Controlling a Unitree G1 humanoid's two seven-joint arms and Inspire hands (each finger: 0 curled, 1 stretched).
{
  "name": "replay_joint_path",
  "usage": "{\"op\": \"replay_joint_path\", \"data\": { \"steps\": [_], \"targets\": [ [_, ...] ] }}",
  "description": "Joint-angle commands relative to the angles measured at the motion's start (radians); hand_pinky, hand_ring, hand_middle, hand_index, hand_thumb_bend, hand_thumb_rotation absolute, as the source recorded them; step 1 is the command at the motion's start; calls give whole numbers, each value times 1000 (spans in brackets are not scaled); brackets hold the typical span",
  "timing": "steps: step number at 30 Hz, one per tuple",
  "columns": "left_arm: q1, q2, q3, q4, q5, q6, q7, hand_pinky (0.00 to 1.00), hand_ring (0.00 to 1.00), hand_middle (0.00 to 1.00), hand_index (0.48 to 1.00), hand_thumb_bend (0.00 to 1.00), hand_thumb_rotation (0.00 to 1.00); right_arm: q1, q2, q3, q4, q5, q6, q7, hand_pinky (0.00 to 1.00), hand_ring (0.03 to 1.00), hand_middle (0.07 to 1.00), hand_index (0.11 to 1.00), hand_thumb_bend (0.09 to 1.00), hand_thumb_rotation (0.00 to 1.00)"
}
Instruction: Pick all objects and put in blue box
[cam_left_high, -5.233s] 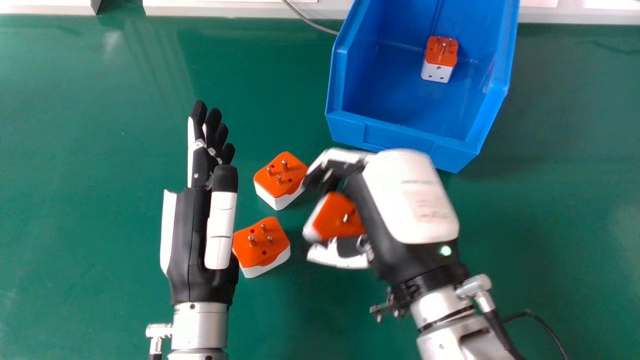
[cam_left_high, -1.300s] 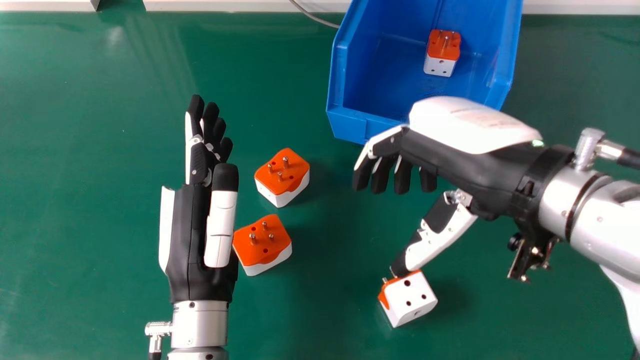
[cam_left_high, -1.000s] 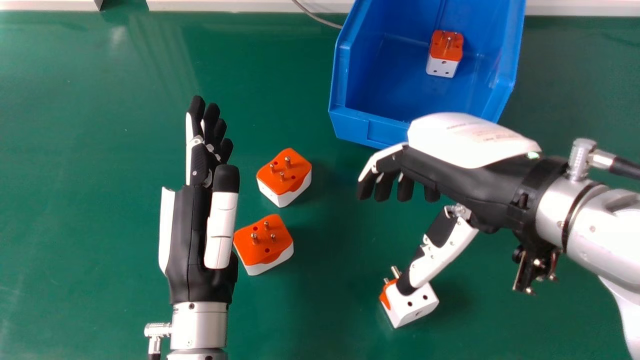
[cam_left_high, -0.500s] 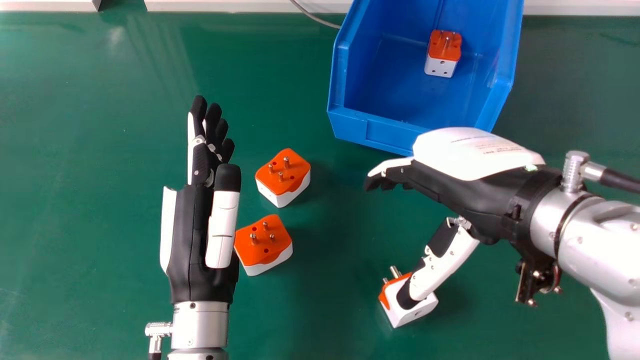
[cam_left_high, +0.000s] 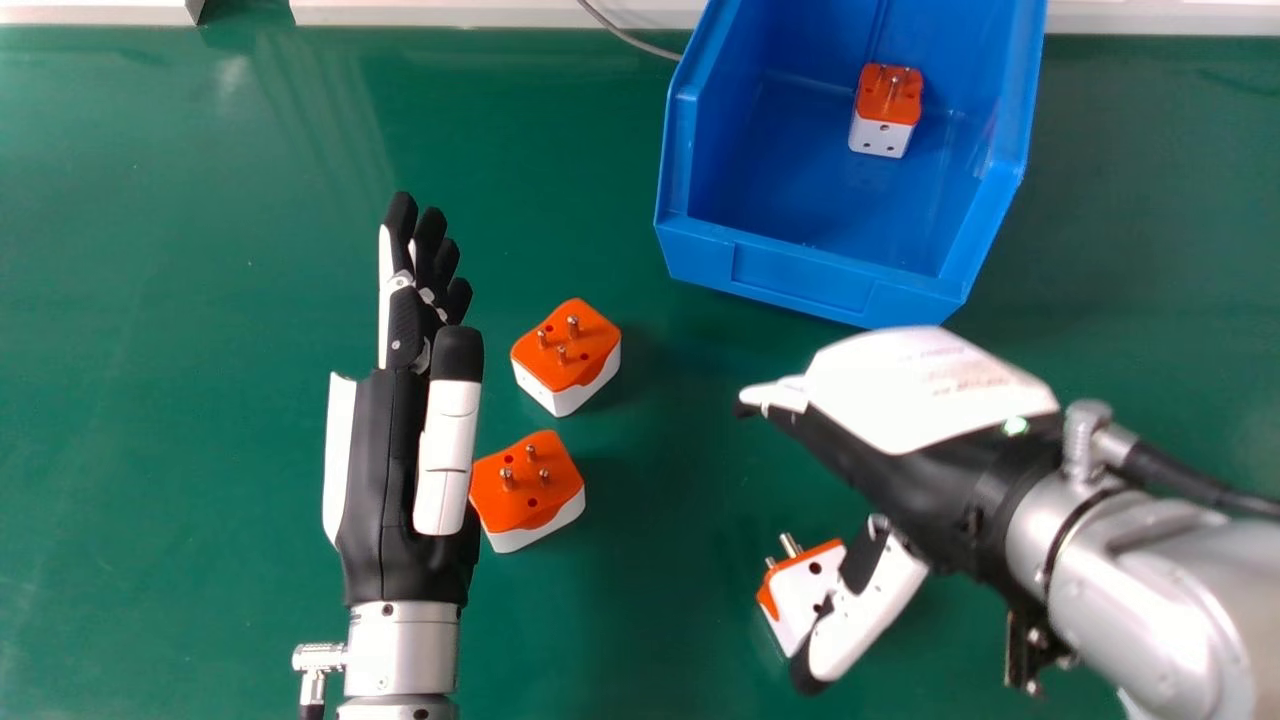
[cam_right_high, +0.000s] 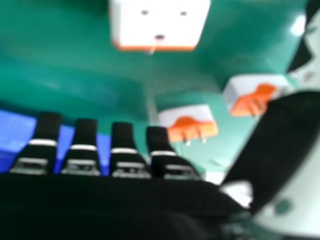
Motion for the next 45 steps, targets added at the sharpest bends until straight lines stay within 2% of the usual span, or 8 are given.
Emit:
{"op": "replay_joint_path", "data": {
  "steps": [1,12,17,30,31,35,36,45],
  "targets": [
    [-8,-33,-10,-14,8,-22,1,1000,1000,1000,1000,827,911,26,23,2,-4,-57,-32,-1,876,923,931,915,961,318],
    [-4,-32,-9,-16,2,-22,-1,1000,1000,1000,1000,824,909,151,135,-13,113,-208,-100,-93,916,951,956,935,976,280],
    [2,-32,-10,-20,-1,-21,-3,1000,1000,1000,1000,823,906,194,131,-45,140,-157,-156,-192,927,961,965,940,981,260],
    [16,-30,-11,-31,-5,-13,-7,1000,1000,1000,1000,818,903,271,109,-92,248,-3,-344,-640,888,952,968,935,971,224],
    [16,-29,-11,-32,-7,-12,-9,1000,1000,1000,1000,817,901,272,112,-94,258,11,-354,-666,838,929,952,921,929,185],
    [15,-29,-10,-27,-8,-19,-11,1000,1000,1000,1000,817,901,274,123,-105,297,86,-398,-770,838,929,952,921,929,185],
    [16,-29,-9,-28,-7,-19,-10,1000,1000,1000,1000,817,900,274,125,-107,306,101,-407,-796,780,884,921,879,872,148],
    [18,-26,-7,-35,-11,-13,-14,1000,1000,1000,1000,817,900,266,128,-111,327,148,-414,-826,780,884,921,879,872,148]
  ]
}}
